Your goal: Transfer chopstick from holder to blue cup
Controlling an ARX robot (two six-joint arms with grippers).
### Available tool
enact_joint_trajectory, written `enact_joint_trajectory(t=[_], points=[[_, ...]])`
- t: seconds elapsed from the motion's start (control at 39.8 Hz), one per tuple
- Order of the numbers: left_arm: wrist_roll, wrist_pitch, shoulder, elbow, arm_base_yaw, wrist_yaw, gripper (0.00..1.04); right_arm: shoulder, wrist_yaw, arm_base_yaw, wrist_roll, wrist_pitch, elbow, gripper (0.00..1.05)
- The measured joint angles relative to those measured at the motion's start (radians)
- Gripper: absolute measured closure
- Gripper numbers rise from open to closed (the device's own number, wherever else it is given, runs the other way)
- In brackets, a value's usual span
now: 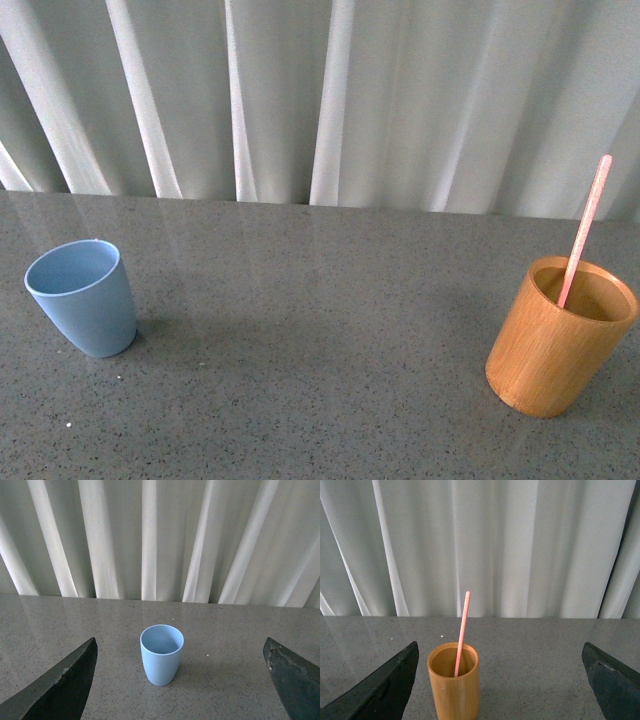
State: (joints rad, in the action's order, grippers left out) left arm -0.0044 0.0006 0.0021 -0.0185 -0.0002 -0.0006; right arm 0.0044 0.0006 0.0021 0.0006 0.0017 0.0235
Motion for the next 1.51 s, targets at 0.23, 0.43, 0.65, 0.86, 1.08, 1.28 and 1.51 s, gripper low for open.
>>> enact_joint_trajectory(t=[0.23, 0.43, 0.65, 0.86, 1.08, 1.28, 1.51], points=[[0.000, 0.000, 0.000, 0.000, 0.000, 0.000, 0.07, 0.000, 0.000, 0.000, 0.000, 0.000, 0.000, 0.10], [-0.237, -0.220, 0.273, -0.105, -0.199, -0.499, 0.07, 0.000, 0.000, 0.000, 0.000, 0.000, 0.000, 0.10], [-0.240, -0.092, 0.762, -0.330, -0.037, -0.269, 0.07, 0.000, 0.000, 0.000, 0.000, 0.000, 0.000, 0.10], [-0.175, -0.153, 1.122, -0.585, 0.039, -0.143, 0.07, 0.000, 0.000, 0.000, 0.000, 0.000, 0.000, 0.10], [-0.152, -0.216, 1.386, -0.789, 0.003, -0.122, 0.07, 0.000, 0.000, 0.000, 0.000, 0.000, 0.000, 0.10], [-0.147, -0.200, 1.592, -0.856, -0.017, -0.179, 0.07, 0.000, 0.000, 0.000, 0.000, 0.000, 0.000, 0.10], [-0.140, -0.183, 1.713, -0.943, -0.019, -0.206, 0.07, 0.000, 0.000, 0.000, 0.000, 0.000, 0.000, 0.10]])
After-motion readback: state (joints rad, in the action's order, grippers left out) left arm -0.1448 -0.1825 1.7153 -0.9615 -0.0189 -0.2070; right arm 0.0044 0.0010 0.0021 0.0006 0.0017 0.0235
